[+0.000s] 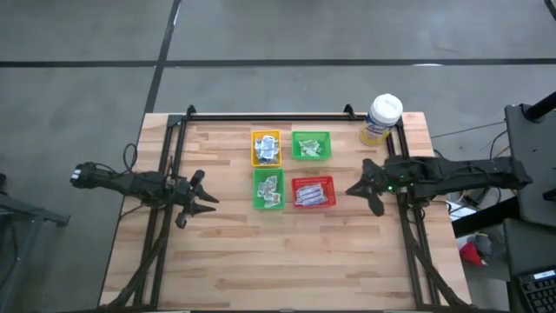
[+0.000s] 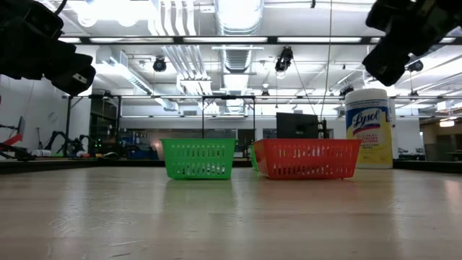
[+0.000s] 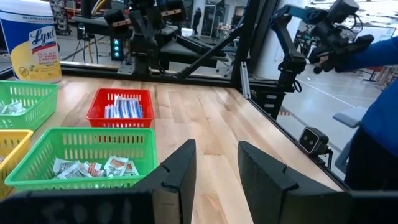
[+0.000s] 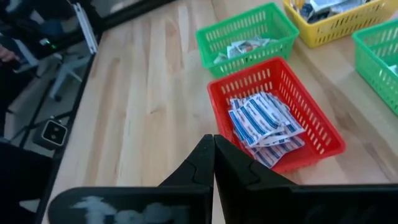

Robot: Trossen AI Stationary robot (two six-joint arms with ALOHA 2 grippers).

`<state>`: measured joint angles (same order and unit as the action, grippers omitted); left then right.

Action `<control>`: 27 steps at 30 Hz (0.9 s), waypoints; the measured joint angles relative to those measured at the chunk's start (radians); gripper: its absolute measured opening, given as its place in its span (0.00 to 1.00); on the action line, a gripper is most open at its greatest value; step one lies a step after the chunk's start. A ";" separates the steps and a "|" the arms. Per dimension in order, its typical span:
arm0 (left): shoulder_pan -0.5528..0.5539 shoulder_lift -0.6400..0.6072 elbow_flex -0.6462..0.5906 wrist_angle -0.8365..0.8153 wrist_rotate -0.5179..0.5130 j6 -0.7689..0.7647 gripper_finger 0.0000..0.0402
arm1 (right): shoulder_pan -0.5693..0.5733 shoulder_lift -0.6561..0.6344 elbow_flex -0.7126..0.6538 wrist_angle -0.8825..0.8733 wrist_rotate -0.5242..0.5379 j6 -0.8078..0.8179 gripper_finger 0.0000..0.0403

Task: Pick & Place First Aid Supplies
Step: Return to Home Position

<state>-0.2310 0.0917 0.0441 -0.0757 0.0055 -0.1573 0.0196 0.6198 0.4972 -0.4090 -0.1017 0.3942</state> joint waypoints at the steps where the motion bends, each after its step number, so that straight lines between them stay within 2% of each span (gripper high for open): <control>1: 0.000 0.000 0.000 0.000 0.000 0.000 0.29 | 0.000 -0.028 -0.014 0.001 0.000 -0.001 0.02; 7: 0.000 0.000 0.000 0.000 -0.004 0.000 0.29 | 0.000 -0.183 -0.080 0.003 0.007 0.020 0.02; 13: 0.000 0.000 0.000 0.001 -0.004 0.000 0.29 | 0.000 -0.310 -0.122 0.005 0.131 0.026 0.02; 17: 0.000 0.000 0.000 0.001 -0.004 0.003 0.29 | 0.000 -0.373 -0.157 0.004 0.235 0.026 0.02; 27: 0.000 0.000 0.000 0.001 -0.009 0.053 0.29 | 0.000 -0.469 -0.217 0.005 0.298 0.006 0.02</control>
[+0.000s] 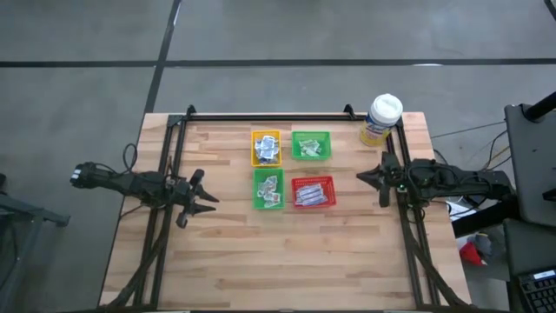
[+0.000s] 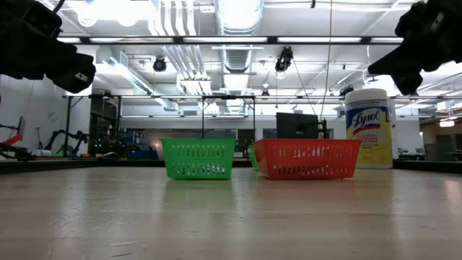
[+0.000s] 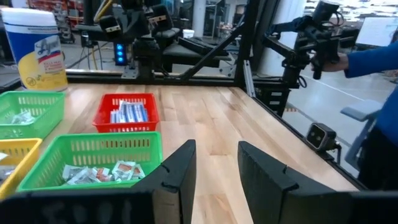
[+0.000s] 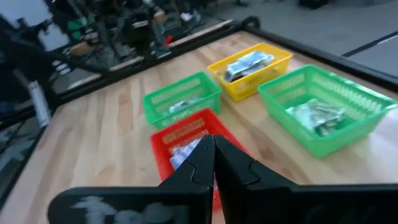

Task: Pick & Place First Aid Supplies
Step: Return to Home Position

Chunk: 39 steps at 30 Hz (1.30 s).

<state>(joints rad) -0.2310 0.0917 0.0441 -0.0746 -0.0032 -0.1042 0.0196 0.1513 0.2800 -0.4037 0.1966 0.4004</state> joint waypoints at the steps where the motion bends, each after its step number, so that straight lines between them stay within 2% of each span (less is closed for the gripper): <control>1: 0.000 0.000 0.000 0.000 -0.006 0.002 0.29 | 0.000 -0.010 -0.008 0.006 0.019 0.000 0.02; 5: 0.000 0.000 0.000 0.003 -0.055 0.005 0.29 | -0.001 -0.048 -0.043 0.056 0.070 -0.001 0.02; 15: 0.001 0.000 0.000 0.007 -0.082 0.034 0.29 | 0.000 -0.099 -0.136 0.136 0.061 -0.016 0.02; 19: 0.001 -0.001 0.000 0.014 -0.082 0.050 0.29 | 0.000 -0.099 -0.182 0.224 0.005 -0.032 0.02; 24: 0.002 -0.003 -0.001 0.018 -0.082 0.052 0.29 | 0.000 -0.099 -0.254 0.407 -0.129 -0.085 0.02; 28: 0.002 -0.003 -0.001 0.019 -0.083 0.051 0.29 | 0.000 -0.096 -0.272 0.419 -0.194 -0.080 0.02; 39: 0.002 -0.003 -0.001 0.021 -0.087 0.042 0.29 | 0.000 -0.098 -0.271 0.421 -0.199 -0.101 0.02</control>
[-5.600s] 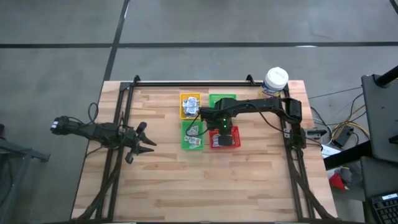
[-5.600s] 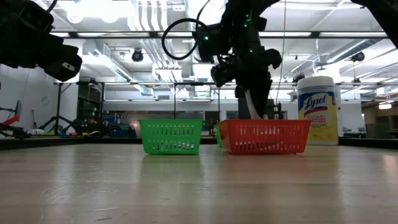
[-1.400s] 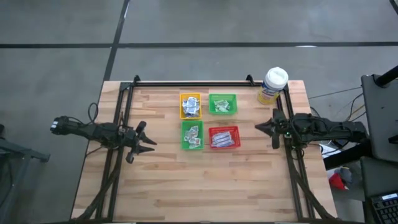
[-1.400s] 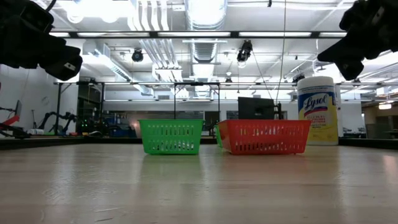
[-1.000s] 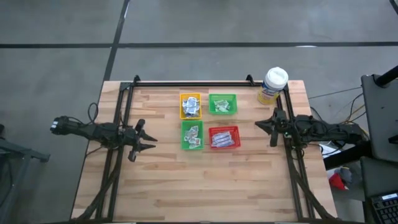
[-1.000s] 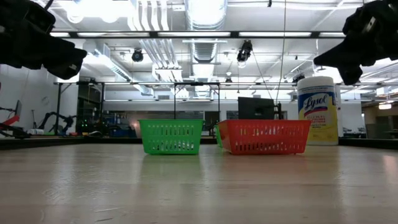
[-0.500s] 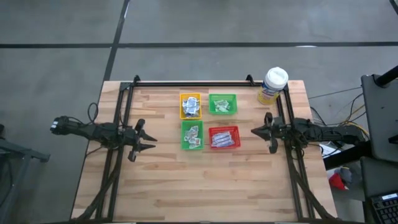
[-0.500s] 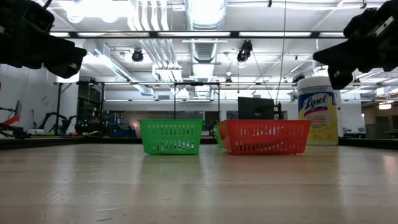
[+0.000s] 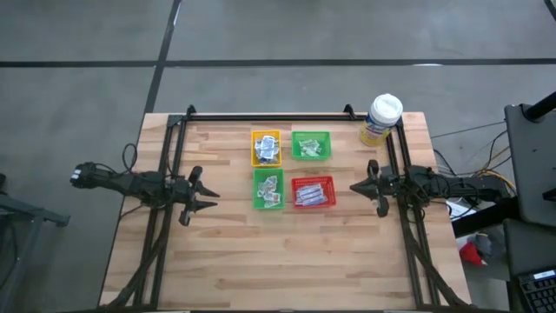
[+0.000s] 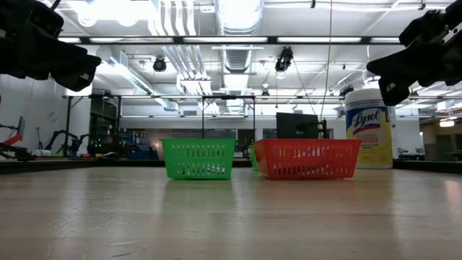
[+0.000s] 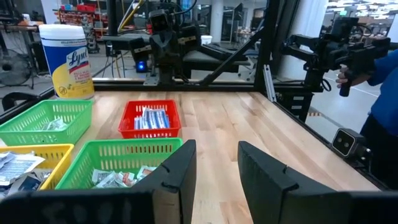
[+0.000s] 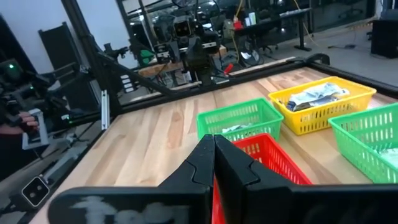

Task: Pick & Place First Aid Supplies
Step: Return to Home Position

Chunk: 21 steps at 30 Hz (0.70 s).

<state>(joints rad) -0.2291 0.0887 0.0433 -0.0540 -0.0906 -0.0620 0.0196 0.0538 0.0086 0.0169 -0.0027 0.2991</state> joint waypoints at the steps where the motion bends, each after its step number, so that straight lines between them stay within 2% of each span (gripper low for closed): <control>1: 0.000 0.000 0.000 0.000 0.000 0.001 0.29 | 0.000 -0.001 0.000 0.001 0.001 -0.009 0.02; 21: 0.000 0.000 0.000 0.000 0.000 0.002 0.29 | 0.000 0.002 0.000 0.018 0.002 0.037 0.02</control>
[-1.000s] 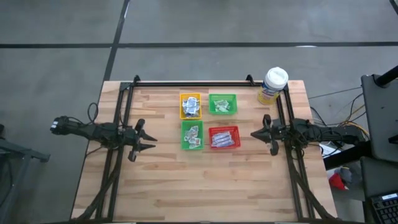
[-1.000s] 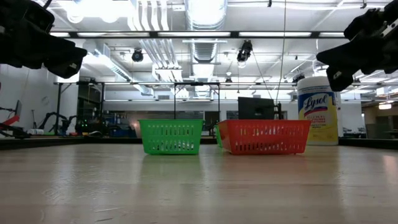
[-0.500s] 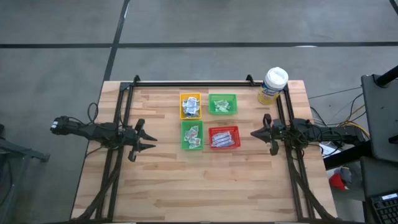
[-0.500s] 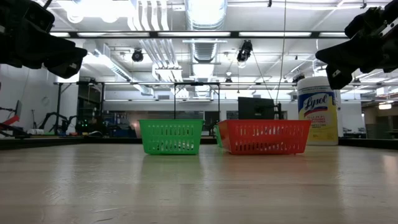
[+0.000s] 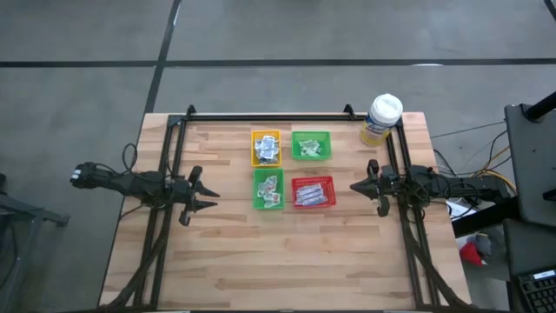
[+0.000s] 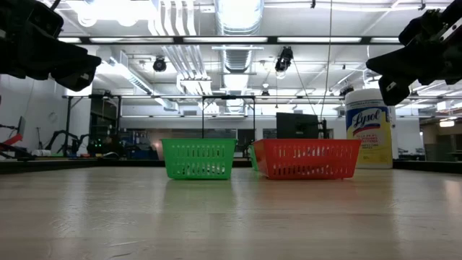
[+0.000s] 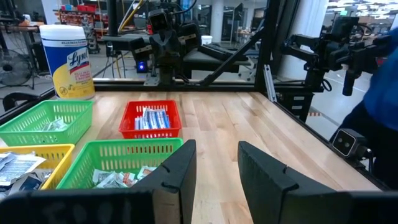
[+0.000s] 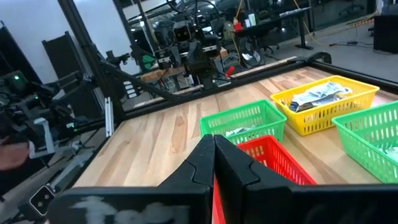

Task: Pick & Place First Aid Supplies
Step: Return to Home Position

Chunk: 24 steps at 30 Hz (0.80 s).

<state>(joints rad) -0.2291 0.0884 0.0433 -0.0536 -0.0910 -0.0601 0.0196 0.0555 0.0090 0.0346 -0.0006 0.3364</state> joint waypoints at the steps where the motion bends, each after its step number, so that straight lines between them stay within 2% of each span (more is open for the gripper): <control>1: 0.000 0.000 0.000 0.000 0.000 0.000 0.29 | 0.000 0.000 0.000 0.000 0.000 0.000 0.02; 7: 0.000 0.000 0.000 0.000 0.000 0.000 0.29 | -0.001 0.000 0.000 0.000 -0.028 0.000 0.02; 9: 0.000 0.000 0.000 0.000 0.000 0.000 0.29 | -0.001 -0.001 0.000 0.004 -0.183 0.000 0.02; 14: 0.000 0.000 0.000 0.000 0.000 0.000 0.29 | 0.000 -0.001 0.001 0.034 -0.866 -0.053 0.02; 17: 0.000 0.000 0.000 0.000 0.000 0.000 0.29 | 0.000 -0.001 0.001 0.029 -1.157 -0.064 0.02; 20: 0.000 0.000 0.000 0.000 0.000 0.000 0.29 | 0.003 -0.003 0.001 0.029 -1.322 -0.064 0.02; 24: 0.000 0.000 0.000 0.000 0.000 0.000 0.29 | 0.003 -0.007 0.001 0.029 -1.370 -0.057 0.02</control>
<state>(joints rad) -0.2291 0.0887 0.0433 -0.0532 -0.0910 -0.0601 0.0223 0.0485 0.0101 0.0635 -1.3707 0.2792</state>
